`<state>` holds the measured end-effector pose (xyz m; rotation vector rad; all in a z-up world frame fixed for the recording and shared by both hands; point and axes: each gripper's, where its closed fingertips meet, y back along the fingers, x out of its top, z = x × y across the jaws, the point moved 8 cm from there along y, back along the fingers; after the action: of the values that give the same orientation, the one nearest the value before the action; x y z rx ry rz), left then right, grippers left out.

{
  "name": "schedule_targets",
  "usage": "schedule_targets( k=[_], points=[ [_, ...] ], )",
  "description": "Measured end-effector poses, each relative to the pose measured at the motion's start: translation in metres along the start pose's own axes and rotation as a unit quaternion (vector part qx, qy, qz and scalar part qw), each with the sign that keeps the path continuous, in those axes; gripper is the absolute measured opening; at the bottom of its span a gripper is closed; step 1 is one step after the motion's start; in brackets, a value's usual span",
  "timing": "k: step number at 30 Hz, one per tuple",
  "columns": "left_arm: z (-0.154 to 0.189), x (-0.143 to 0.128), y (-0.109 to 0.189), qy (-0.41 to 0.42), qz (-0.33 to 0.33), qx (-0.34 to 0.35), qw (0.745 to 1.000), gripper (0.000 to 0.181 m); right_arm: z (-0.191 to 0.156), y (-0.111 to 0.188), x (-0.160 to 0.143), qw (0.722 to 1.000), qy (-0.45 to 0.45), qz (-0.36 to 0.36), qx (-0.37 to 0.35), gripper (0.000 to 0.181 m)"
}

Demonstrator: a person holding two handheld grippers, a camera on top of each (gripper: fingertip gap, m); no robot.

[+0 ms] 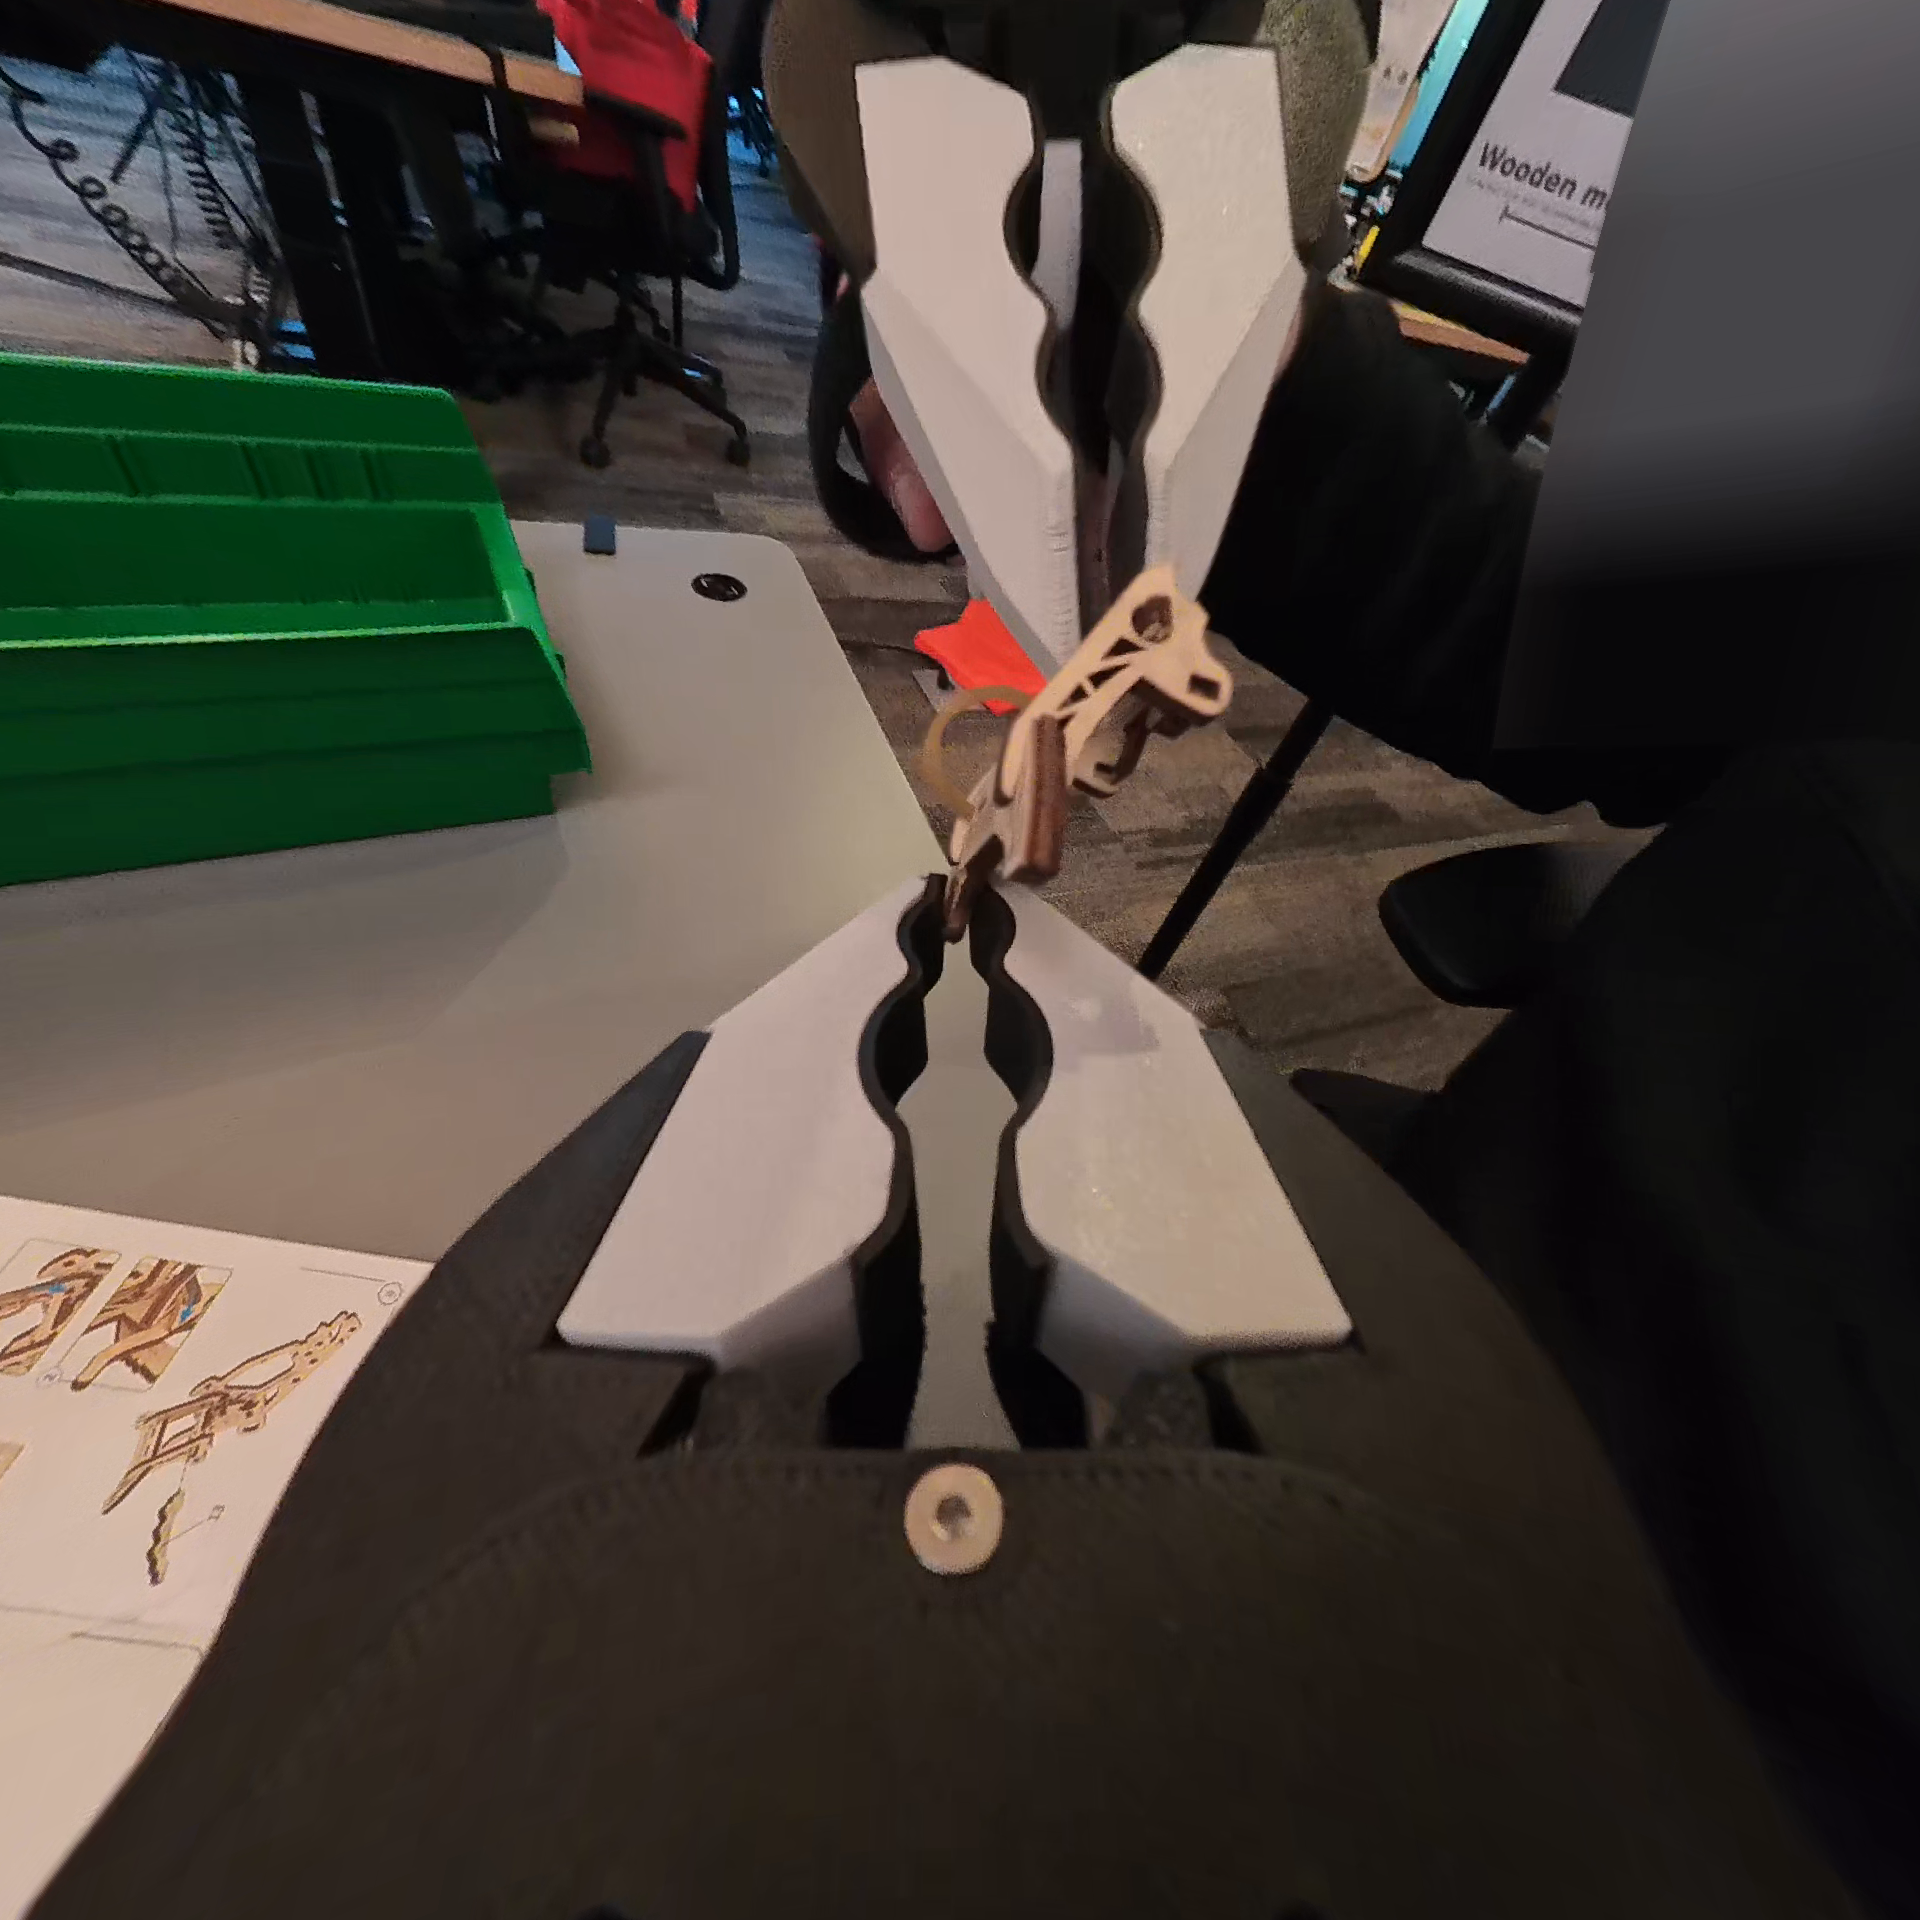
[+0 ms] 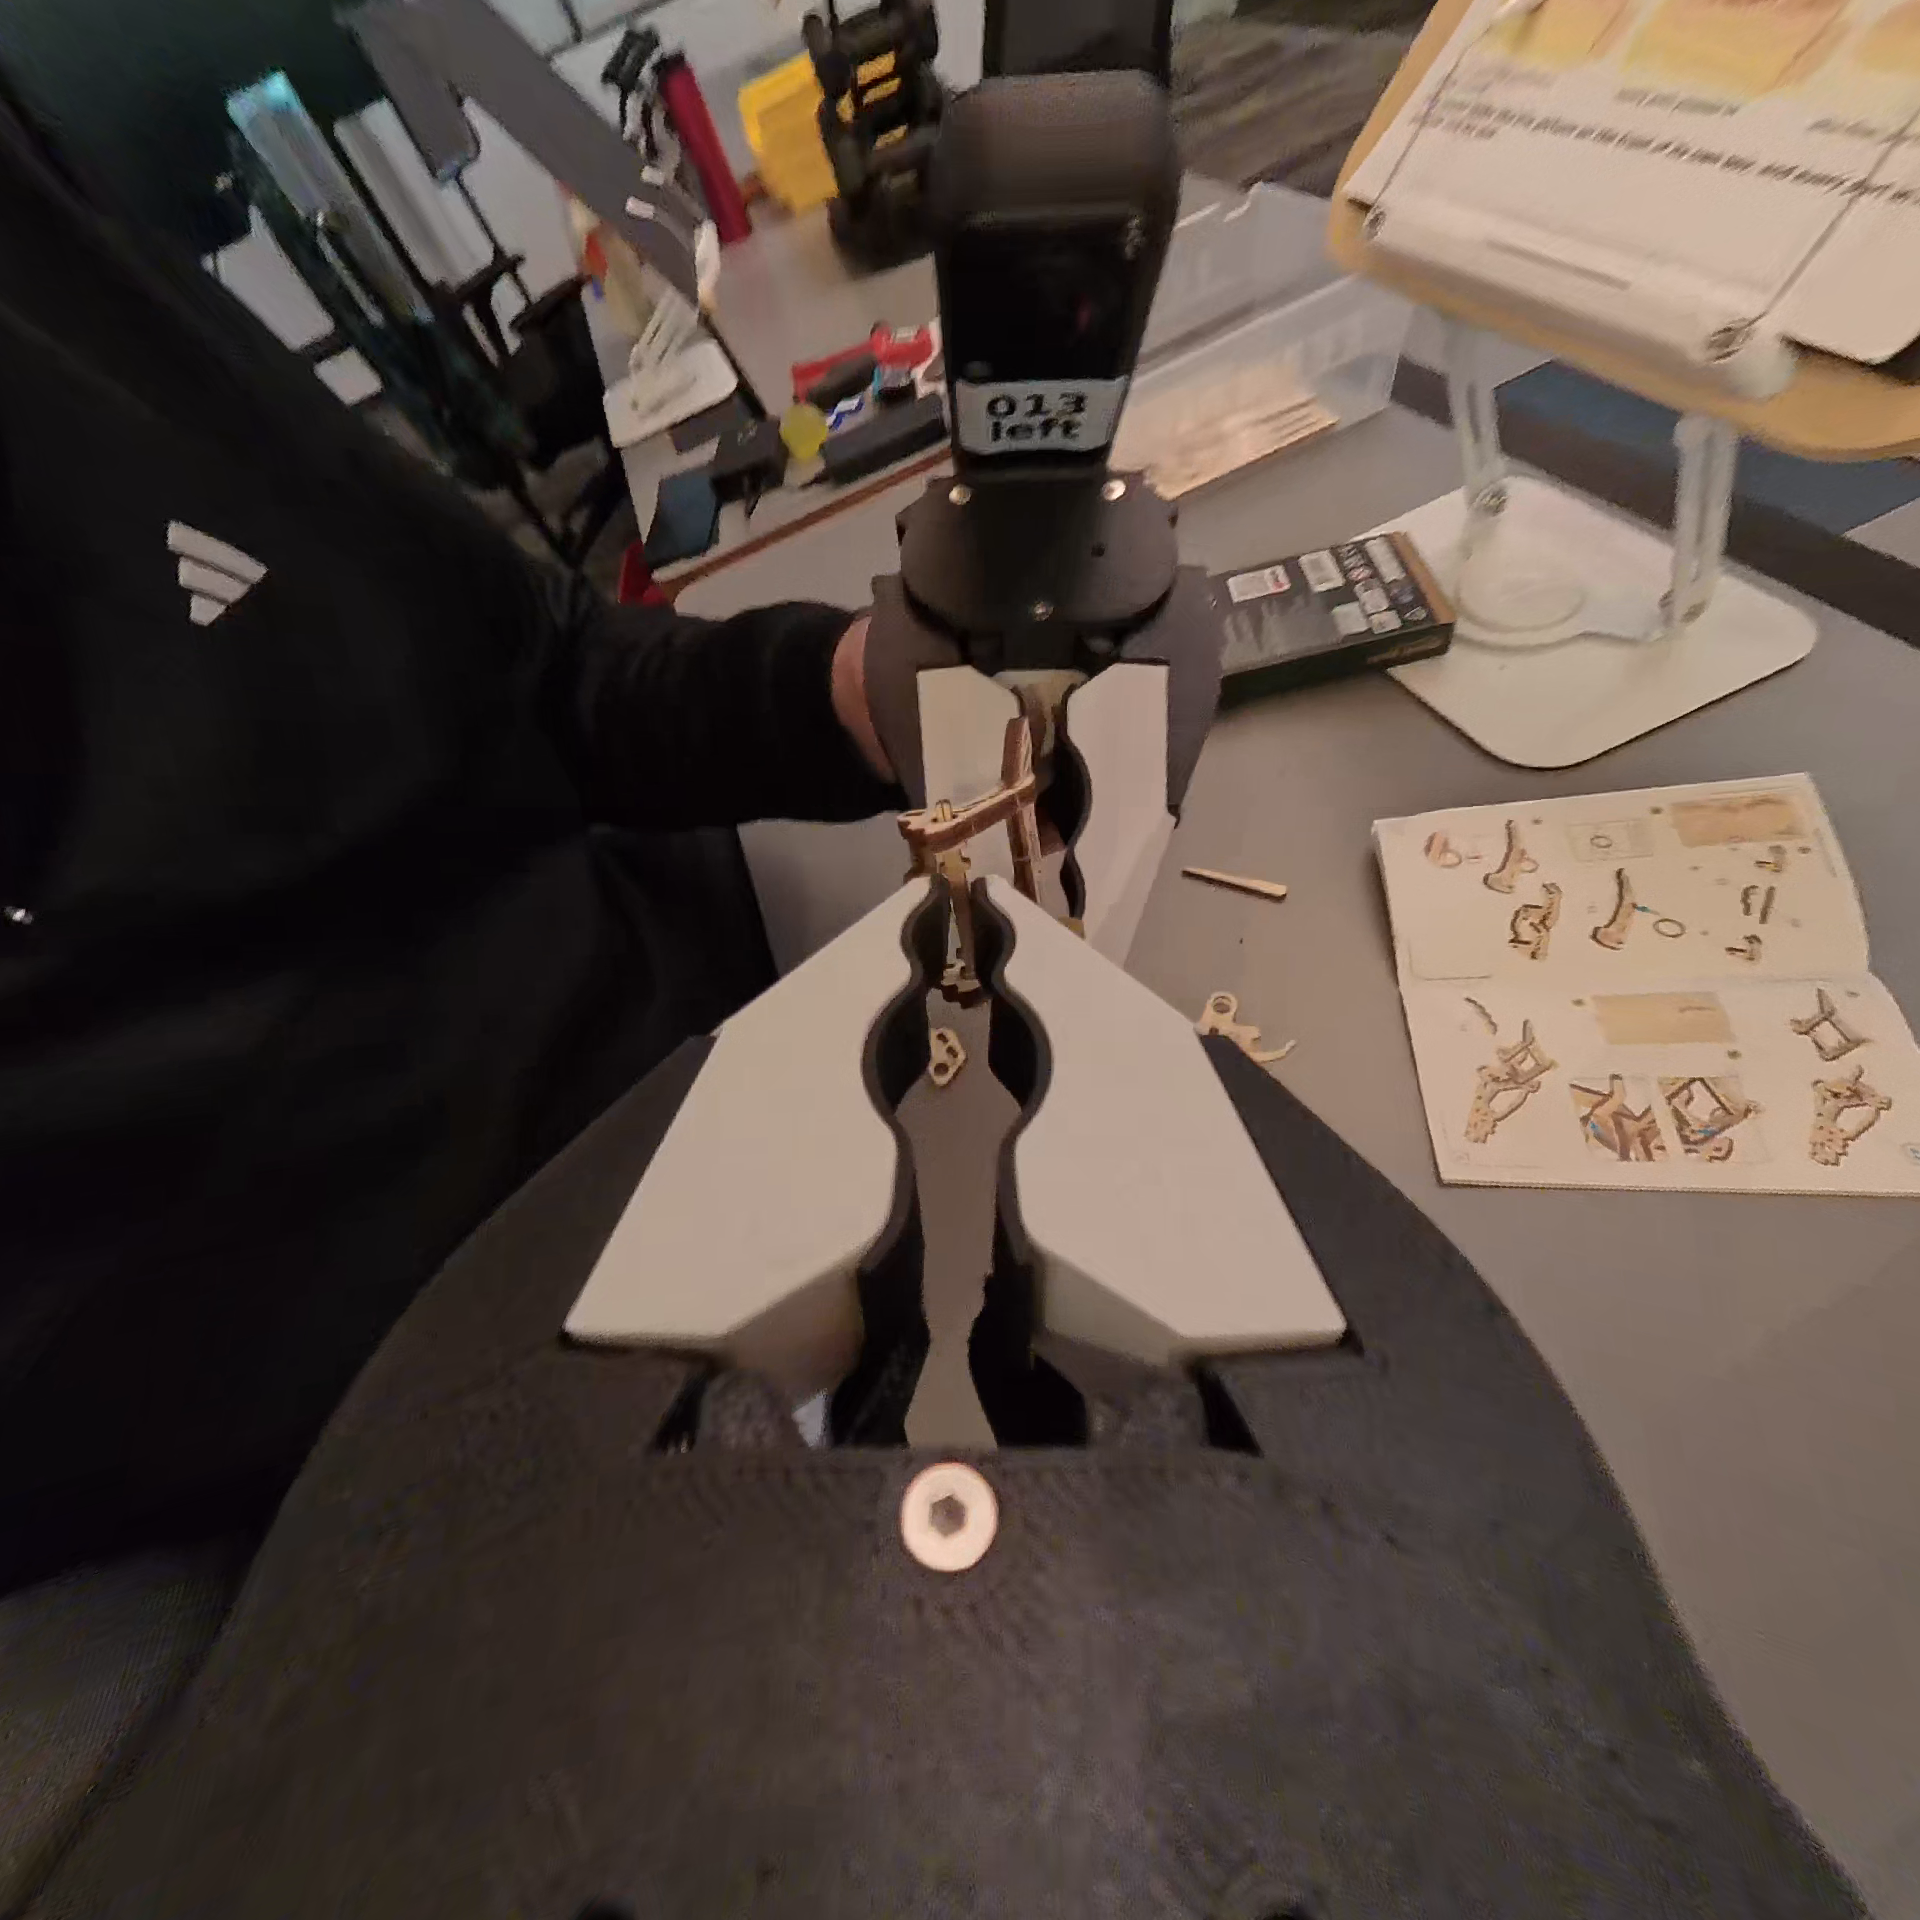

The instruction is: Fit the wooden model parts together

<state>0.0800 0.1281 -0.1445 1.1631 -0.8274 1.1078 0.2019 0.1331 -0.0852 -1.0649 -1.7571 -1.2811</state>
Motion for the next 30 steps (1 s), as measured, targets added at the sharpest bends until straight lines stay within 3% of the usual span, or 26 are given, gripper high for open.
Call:
schedule_targets(
  k=[4,13,18,26,30],
  points=[
    [0.000,0.001,-0.002,0.001,-0.007,0.001,1.000,0.000,0.001,0.000,0.005,0.999,0.015,-0.021,-0.021,0.000],
    [-0.005,-0.001,-0.009,0.014,0.017,0.076,0.997,0.001,-0.007,-0.005,0.004,0.977,0.049,-0.013,-0.208,0.000],
    [-0.005,-0.001,-0.012,0.009,0.022,0.100,0.995,0.002,-0.013,-0.007,0.001,0.961,0.049,-0.011,-0.274,0.000],
    [-0.004,0.001,-0.014,0.007,0.035,0.114,0.993,0.002,-0.021,-0.009,0.004,0.935,0.089,-0.029,-0.343,0.000],
    [0.000,0.003,-0.010,0.005,0.056,0.083,0.995,0.004,-0.022,-0.004,0.003,0.956,0.056,0.020,-0.286,0.000]
  ],
)
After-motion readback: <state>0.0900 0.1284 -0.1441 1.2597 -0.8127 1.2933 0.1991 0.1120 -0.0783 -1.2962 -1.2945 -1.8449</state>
